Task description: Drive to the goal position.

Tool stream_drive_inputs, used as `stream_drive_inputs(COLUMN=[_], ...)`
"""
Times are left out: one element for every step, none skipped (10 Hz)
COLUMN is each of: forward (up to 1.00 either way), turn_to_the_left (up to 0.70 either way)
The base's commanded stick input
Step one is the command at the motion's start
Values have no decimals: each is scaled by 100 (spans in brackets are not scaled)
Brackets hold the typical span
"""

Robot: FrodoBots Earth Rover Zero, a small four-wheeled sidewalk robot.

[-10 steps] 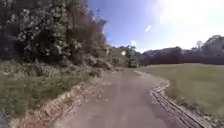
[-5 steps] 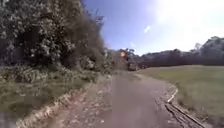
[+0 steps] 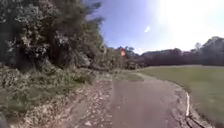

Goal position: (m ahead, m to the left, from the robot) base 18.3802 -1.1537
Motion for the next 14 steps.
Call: stream_drive_inputs(forward=[70,70,0,0,0,0,0,0,0,0,0,0,0,0], turn_to_the_left=[0,0,0,-45,-45,-45,-45,-45,-45,-45,-45,-45,-45,-45])
